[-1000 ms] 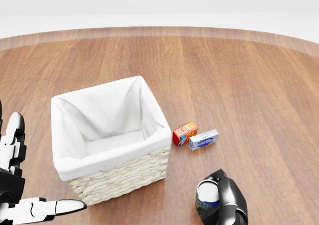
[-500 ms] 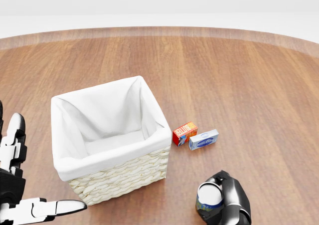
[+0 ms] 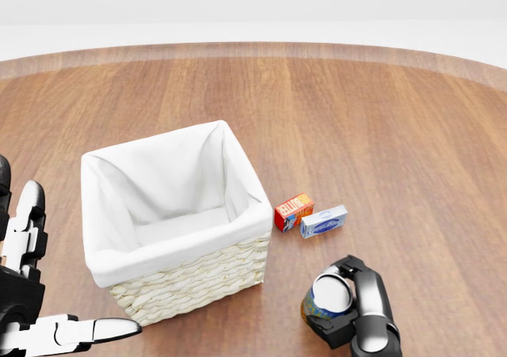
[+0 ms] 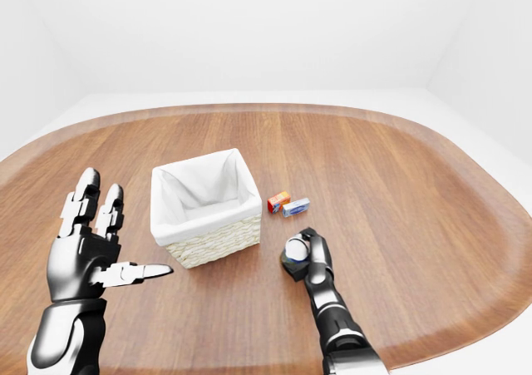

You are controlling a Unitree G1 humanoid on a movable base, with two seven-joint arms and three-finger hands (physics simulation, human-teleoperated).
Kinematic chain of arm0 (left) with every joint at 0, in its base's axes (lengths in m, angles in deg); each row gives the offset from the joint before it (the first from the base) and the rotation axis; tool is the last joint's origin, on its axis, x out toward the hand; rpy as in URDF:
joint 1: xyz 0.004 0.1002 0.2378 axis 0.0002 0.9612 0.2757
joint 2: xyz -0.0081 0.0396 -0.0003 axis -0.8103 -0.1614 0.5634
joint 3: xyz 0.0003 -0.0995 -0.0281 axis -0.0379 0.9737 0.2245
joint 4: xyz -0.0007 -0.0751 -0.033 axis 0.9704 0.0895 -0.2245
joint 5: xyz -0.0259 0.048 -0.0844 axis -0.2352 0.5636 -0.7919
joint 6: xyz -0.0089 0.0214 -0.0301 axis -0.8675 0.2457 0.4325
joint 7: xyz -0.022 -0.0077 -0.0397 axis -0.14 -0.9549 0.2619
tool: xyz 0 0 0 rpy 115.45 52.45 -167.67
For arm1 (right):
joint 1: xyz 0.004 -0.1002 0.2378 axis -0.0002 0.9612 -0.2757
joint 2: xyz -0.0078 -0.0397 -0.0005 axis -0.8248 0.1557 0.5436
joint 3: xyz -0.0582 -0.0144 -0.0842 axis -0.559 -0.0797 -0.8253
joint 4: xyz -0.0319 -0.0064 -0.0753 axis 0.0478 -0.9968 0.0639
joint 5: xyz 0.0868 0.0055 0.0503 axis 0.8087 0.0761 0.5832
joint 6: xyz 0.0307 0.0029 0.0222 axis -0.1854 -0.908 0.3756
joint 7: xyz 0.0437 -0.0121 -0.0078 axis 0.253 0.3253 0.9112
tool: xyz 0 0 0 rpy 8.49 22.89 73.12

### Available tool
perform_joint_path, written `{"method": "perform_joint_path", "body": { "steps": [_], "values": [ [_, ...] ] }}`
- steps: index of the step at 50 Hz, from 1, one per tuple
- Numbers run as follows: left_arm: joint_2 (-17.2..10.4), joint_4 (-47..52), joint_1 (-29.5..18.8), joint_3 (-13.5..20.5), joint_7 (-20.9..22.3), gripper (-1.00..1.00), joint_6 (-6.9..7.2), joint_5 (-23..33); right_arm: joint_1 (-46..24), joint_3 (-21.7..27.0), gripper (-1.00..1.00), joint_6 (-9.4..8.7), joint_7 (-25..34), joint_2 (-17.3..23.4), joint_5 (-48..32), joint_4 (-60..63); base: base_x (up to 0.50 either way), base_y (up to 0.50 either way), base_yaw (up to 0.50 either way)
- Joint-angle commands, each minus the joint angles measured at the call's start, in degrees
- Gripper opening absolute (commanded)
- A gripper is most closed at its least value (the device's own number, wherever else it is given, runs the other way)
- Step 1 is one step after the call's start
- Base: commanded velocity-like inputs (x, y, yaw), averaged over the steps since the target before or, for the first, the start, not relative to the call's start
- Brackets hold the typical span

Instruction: Pick up the alphabet soup and put it in the basket.

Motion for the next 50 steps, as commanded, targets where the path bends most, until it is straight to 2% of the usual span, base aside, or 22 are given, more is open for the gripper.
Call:
{"method": "perform_joint_path", "body": {
  "steps": [1,7,10,19,25,28,33,35,44,46,47,50],
  "values": [
    [0.0,0.1,0.1,-0.2,0.0,1.00,0.00,0.1,4.0,0.4,-1.00,0.01,2.8,-0.4,2.6,14.1,0.00,0.00,0.00],
    [-0.1,-0.2,-0.1,-0.3,-0.1,1.00,0.00,0.2,5.8,0.5,-1.00,0.01,3.9,-0.6,3.2,19.4,0.00,0.00,0.00],
    [-0.1,-0.6,-0.3,-0.4,-0.1,1.00,0.00,0.3,8.5,0.4,-1.00,0.01,5.1,-1.0,3.7,28.2,0.00,0.00,0.00],
    [-0.2,-0.8,-0.3,-0.5,-0.2,1.00,0.00,0.3,12.0,0.8,-1.00,0.01,6.4,-1.4,3.9,38.9,0.00,0.00,0.00],
    [-0.3,-1.3,-0.4,-0.6,-0.2,1.00,0.00,0.3,16.1,1.1,-1.00,-0.02,8.6,-1.8,4.9,52.2,0.00,0.00,0.00],
    [-0.3,-1.4,-0.5,-0.6,-0.2,1.00,0.00,0.3,16.7,1.5,-1.00,-2.01,9.3,-1.9,5.6,55.7,0.00,0.00,0.00],
    [-0.3,-0.7,-0.2,-0.4,-0.1,1.00,0.00,0.1,17.6,1.5,-1.00,-3.62,9.6,-2.1,5.7,59.3,0.00,0.00,0.00],
    [-0.2,-0.7,-0.2,-0.4,-0.1,1.00,0.00,0.2,17.8,2.0,-1.00,-5.21,10.1,-2.0,6.4,61.8,0.00,0.00,0.00],
    [-0.2,-0.3,-0.2,-0.2,0.1,1.00,0.00,0.1,18.3,0.4,-1.00,-7.50,10.2,-3.0,5.4,65.8,0.00,0.00,0.00],
    [-0.2,-0.3,-0.2,-0.2,0.1,1.00,0.00,0.1,18.3,0.3,-1.00,-7.51,10.2,-3.0,5.4,65.9,0.00,0.00,0.00],
    [-0.2,-0.2,-0.2,0.0,0.1,1.00,0.00,0.0,17.1,-0.6,-1.00,-8.55,9.9,-3.4,4.5,66.2,0.00,0.00,0.00],
    [-0.1,-0.1,-0.2,0.0,0.1,1.00,0.00,0.0,16.6,-1.6,-1.00,-9.88,9.9,-3.8,3.8,67.4,0.00,0.00,0.00]
  ]
}}
